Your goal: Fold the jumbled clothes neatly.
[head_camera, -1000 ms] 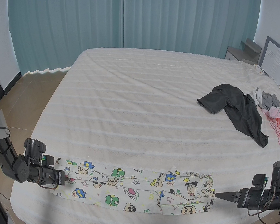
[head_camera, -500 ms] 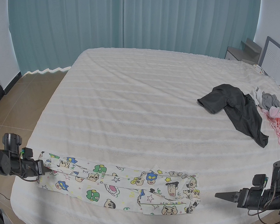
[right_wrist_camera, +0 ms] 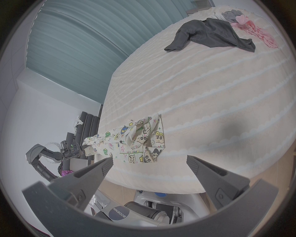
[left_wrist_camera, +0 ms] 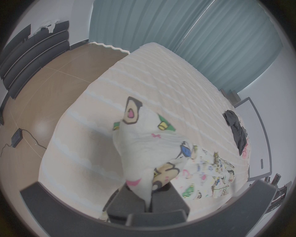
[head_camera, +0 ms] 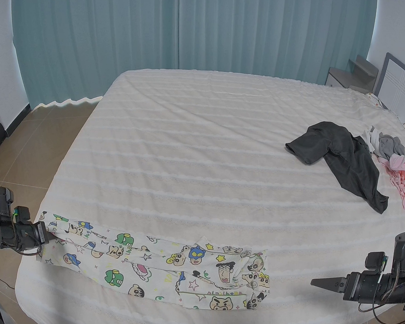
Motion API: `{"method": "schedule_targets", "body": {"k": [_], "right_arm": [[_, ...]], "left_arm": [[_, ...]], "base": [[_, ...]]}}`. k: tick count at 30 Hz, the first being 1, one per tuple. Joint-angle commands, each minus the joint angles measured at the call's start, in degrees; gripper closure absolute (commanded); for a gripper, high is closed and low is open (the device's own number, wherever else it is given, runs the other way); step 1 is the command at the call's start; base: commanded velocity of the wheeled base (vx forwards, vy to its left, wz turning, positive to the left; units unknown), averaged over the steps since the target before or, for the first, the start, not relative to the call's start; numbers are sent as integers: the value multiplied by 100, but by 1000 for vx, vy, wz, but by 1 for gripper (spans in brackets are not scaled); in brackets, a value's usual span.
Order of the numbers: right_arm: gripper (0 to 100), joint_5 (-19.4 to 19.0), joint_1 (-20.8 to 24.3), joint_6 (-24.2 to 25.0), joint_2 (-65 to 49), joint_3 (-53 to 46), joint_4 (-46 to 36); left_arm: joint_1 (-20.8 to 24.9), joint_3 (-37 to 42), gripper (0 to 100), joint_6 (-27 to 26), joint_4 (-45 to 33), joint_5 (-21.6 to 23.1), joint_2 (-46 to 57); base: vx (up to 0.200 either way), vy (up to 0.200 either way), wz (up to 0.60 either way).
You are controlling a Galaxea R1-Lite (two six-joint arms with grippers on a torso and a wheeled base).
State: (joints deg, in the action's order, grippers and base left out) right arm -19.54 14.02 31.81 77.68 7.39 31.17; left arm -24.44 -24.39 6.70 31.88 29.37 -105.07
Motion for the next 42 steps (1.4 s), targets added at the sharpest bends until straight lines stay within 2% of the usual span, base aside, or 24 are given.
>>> {"method": "schedule_targets", "body": {"k": [1,2,4,9,12,13,15,16,17,18,19,20,22,25,29,30,42], "right_arm": [[0,-6,4,10,2,8,3],[0,-6,4,1,2,8,3],[0,-6,-4,10,2,8,3],[0,-6,-4,19,10,8,3],[0,-6,-13,19,19,8,3],[0,-6,-13,19,19,8,3],[0,-6,-13,19,10,8,12],[0,-6,-13,19,10,8,12],[0,-6,-13,19,10,8,12],[0,-6,-13,19,10,8,12],[0,-6,-13,19,10,8,12],[0,-6,-13,19,2,8,12],[0,-6,-13,19,10,8,12],[0,-6,-13,19,10,8,12],[0,-6,-13,19,10,8,12],[0,-6,-13,19,10,8,3],[0,-6,-4,10,28,17,12]], "left_arm": [[827,5,100,578,-314,-388,918],[871,5,100,613,-323,-414,945],[1671,-39,100,1105,-446,-889,1358],[3095,-127,100,1281,-604,-1970,1577],[3974,-276,100,1694,-613,-2594,1542],[3974,-276,100,1694,-613,-2594,1542],[4817,-479,100,1949,-613,-3112,1428],[4817,-479,100,1949,-613,-3112,1428],[5274,-602,100,2001,-613,-3394,1226],[5503,-681,100,2045,-613,-3552,1138],[5503,-681,100,2045,-613,-3552,1138],[5916,-839,100,2168,-613,-3780,953],[6267,-1015,100,2265,-613,-3965,725],[6654,-1296,100,2335,-613,-4150,382],[7006,-1525,100,2406,-604,-4167,171],[7234,-1683,100,2564,-604,-4167,48],[7806,-2219,100,3153,-542,-4132,-303]], "base": [[0,0,0],[0,0,0],[0,0,0],[0,0,0],[0,0,0],[0,0,0],[0,0,0],[0,0,0],[0,0,0],[0,0,0],[0,0,0],[0,0,0],[0,0,0],[0,0,0],[0,0,0],[0,0,0],[0,0,0]]}}
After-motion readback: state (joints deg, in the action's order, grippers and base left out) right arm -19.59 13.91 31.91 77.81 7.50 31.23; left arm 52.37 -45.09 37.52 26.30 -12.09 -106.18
